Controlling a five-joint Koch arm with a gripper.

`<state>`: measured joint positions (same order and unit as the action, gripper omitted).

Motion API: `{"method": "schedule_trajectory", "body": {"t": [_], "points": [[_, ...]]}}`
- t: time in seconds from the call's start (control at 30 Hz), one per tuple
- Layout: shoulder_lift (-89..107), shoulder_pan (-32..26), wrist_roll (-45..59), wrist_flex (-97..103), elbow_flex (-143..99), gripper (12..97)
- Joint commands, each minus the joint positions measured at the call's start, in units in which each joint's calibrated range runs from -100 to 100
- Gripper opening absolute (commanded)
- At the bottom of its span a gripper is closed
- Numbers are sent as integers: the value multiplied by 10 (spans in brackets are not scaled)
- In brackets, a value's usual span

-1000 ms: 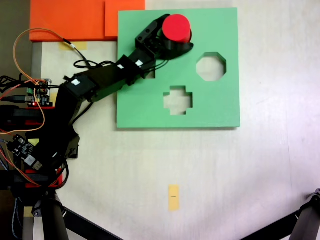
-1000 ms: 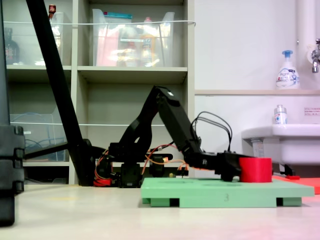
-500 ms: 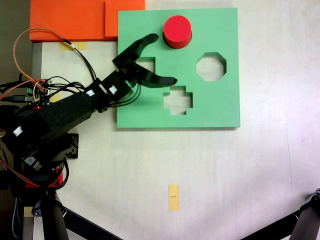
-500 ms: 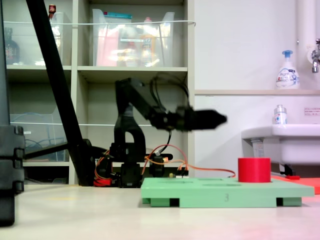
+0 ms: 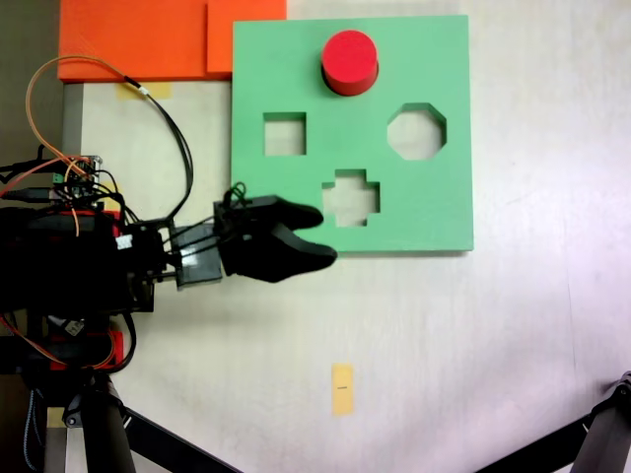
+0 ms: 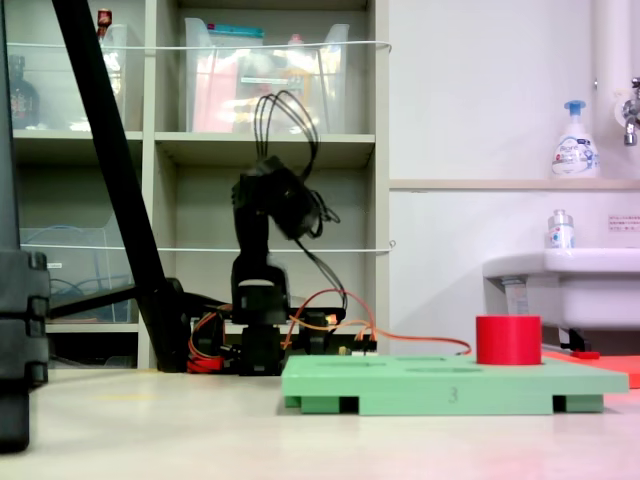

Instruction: Put the cylinder block into the corresponding hole

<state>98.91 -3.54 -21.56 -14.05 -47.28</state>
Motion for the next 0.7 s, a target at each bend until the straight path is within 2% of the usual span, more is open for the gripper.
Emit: {"method": "schedule_trajectory", "body": {"t": [0.0,0.1,0.2,0.4,0.67], "points": [[11,35,82,8,-17,470],[11,61,178,10,-77,470],[11,63,225,33,-169,493],[11,61,249,284,-455,478],[11,62,250,257,-527,485]]}}
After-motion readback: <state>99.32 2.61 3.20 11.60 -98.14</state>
